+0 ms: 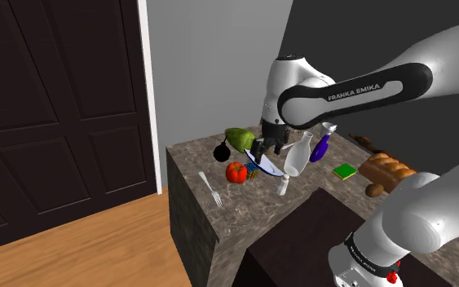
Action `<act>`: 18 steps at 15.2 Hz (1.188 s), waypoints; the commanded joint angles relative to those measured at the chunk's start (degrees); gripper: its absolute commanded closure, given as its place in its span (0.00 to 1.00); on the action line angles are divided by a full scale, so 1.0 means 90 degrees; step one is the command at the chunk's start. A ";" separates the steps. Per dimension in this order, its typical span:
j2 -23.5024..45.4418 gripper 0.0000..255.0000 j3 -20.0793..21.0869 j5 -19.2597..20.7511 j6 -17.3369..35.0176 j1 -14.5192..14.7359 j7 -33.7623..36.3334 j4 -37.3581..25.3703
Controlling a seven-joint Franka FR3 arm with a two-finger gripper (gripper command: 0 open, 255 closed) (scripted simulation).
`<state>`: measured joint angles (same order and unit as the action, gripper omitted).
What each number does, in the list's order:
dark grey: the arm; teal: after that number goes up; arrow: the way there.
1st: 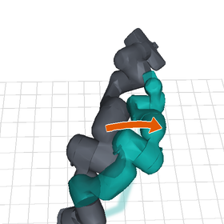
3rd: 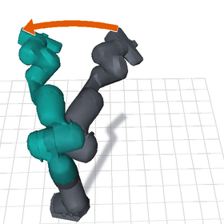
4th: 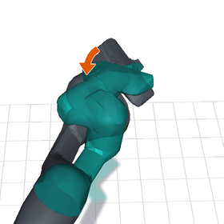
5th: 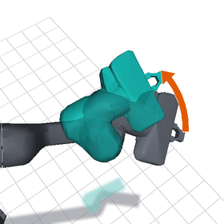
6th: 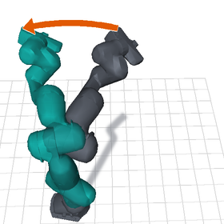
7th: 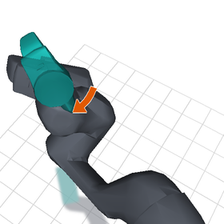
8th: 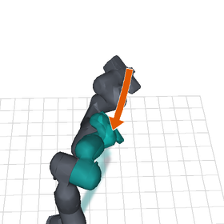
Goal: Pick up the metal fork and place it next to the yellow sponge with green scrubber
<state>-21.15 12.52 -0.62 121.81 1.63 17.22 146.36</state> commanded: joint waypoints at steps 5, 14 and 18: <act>0.1569 0.00 0.0362 0.0507 0.1255 -0.0079 0.0692 -0.0386; 0.4011 0.00 0.0333 0.2008 0.2366 0.0151 0.2097 -0.1646; 0.5047 0.00 0.0082 0.2561 0.2596 0.0473 0.2586 -0.2432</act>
<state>21.82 13.89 21.10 144.51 5.15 39.37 126.25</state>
